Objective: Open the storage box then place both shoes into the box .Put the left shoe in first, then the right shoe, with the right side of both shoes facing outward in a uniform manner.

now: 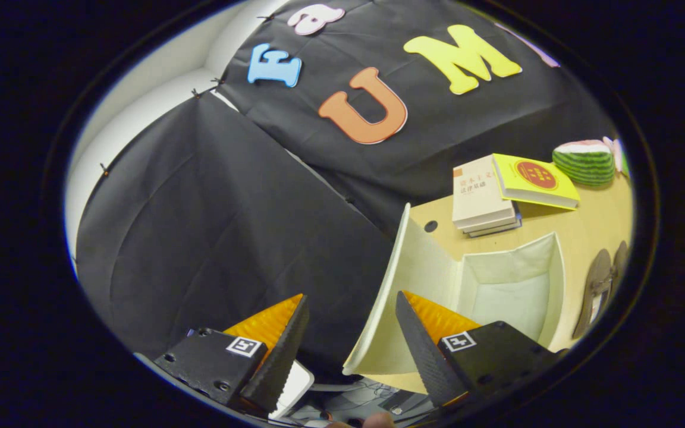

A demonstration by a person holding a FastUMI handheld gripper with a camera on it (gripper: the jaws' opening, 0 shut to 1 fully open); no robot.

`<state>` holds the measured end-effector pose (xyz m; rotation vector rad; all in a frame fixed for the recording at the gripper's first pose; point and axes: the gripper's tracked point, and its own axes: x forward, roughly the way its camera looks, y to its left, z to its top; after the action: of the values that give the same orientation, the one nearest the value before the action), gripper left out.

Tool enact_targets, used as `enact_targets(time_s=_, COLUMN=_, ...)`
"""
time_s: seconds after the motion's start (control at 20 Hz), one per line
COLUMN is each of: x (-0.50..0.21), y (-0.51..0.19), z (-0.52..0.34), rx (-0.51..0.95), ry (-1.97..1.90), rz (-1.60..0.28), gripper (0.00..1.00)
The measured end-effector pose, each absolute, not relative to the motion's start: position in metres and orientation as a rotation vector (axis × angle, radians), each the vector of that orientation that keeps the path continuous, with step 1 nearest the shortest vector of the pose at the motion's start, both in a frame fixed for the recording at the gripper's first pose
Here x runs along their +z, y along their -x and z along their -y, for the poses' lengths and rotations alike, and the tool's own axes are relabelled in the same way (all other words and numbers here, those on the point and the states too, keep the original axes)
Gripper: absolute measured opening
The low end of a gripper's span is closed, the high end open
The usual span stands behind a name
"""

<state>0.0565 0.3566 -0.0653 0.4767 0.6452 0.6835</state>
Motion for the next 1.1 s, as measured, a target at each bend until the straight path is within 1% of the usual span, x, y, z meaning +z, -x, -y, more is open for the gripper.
enact_targets(time_s=0.25, x=-0.055, y=-0.059, z=-0.343, rx=0.644, ry=-0.402, rz=-0.579, gripper=0.95)
enact_targets(time_s=0.3, x=-0.054, y=-0.060, z=-0.334, rx=0.624, ry=-0.375, rz=-0.560, gripper=0.95)
enact_targets(time_s=0.4, x=-0.050, y=-0.064, z=-0.309, rx=0.566, ry=-0.315, rz=-0.510, gripper=1.00)
enact_targets(time_s=0.5, x=-0.045, y=-0.067, z=-0.281, rx=0.508, ry=-0.267, rz=-0.466, gripper=1.00)
enact_targets(time_s=0.8, x=-0.036, y=-0.060, z=-0.176, rx=0.351, ry=-0.180, rz=-0.410, gripper=1.00)
enact_targets(time_s=1.1, x=-0.059, y=-0.051, z=-0.046, rx=0.177, ry=-0.144, rz=-0.447, gripper=1.00)
